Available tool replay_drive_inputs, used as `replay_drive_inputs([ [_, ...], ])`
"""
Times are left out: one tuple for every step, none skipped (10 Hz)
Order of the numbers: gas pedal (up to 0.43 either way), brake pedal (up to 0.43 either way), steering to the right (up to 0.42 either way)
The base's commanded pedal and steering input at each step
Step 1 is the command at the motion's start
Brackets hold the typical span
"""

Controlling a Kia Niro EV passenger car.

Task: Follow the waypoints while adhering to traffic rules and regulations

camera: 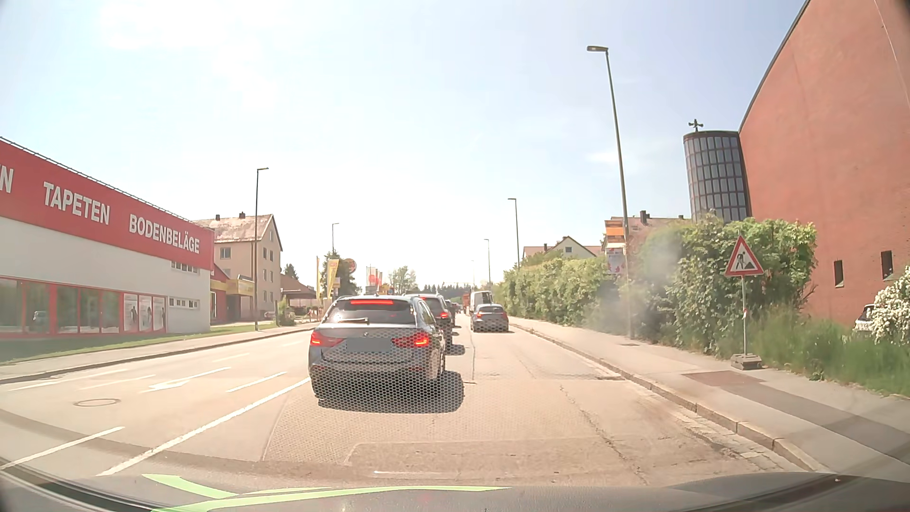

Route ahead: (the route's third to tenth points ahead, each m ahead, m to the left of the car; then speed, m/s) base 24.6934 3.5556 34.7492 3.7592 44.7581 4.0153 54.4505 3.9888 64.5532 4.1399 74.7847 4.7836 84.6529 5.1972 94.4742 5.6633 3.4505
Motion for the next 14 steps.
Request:
replay_drive_inputs([
  [0.000, 0.000, -0.005],
  [0.000, 0.000, -0.005],
  [0.000, 0.000, -0.005],
  [0.000, 0.024, -0.005],
  [0.000, 0.061, -0.005],
  [0.000, 0.079, -0.004],
  [0.000, 0.085, -0.003],
  [0.000, 0.085, -0.001],
  [0.000, 0.091, 0.001],
  [0.000, 0.110, 0.001],
  [0.000, 0.122, 0.001],
  [0.000, 0.146, 0.001],
  [0.000, 0.165, 0.004],
  [0.000, 0.189, 0.008],
])
